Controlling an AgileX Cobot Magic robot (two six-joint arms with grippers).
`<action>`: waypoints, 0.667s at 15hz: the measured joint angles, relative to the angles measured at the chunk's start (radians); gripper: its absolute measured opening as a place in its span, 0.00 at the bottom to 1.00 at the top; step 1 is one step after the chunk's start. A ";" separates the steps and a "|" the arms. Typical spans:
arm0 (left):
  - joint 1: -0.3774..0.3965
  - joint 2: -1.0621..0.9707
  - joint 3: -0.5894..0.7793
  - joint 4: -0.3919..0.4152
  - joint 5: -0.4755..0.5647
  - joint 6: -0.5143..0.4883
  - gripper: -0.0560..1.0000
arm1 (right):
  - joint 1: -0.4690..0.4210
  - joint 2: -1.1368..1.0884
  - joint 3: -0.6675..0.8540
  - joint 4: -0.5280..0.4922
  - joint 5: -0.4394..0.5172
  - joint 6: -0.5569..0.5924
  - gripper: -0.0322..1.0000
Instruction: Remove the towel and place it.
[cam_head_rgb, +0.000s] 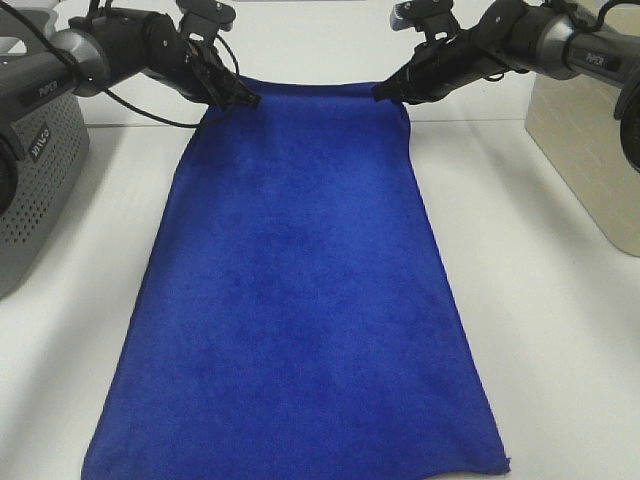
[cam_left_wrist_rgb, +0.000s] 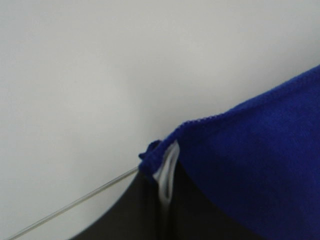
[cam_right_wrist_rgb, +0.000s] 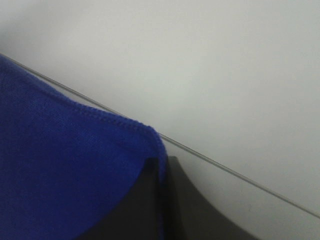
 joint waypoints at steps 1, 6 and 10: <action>0.000 0.025 0.000 0.006 -0.015 0.000 0.06 | 0.000 0.011 0.000 0.006 -0.020 0.000 0.05; 0.000 0.064 0.000 0.013 -0.110 0.000 0.06 | 0.000 0.059 0.000 0.026 -0.057 -0.003 0.05; 0.000 0.101 0.000 0.020 -0.134 0.000 0.06 | 0.000 0.068 0.000 0.029 -0.072 -0.004 0.05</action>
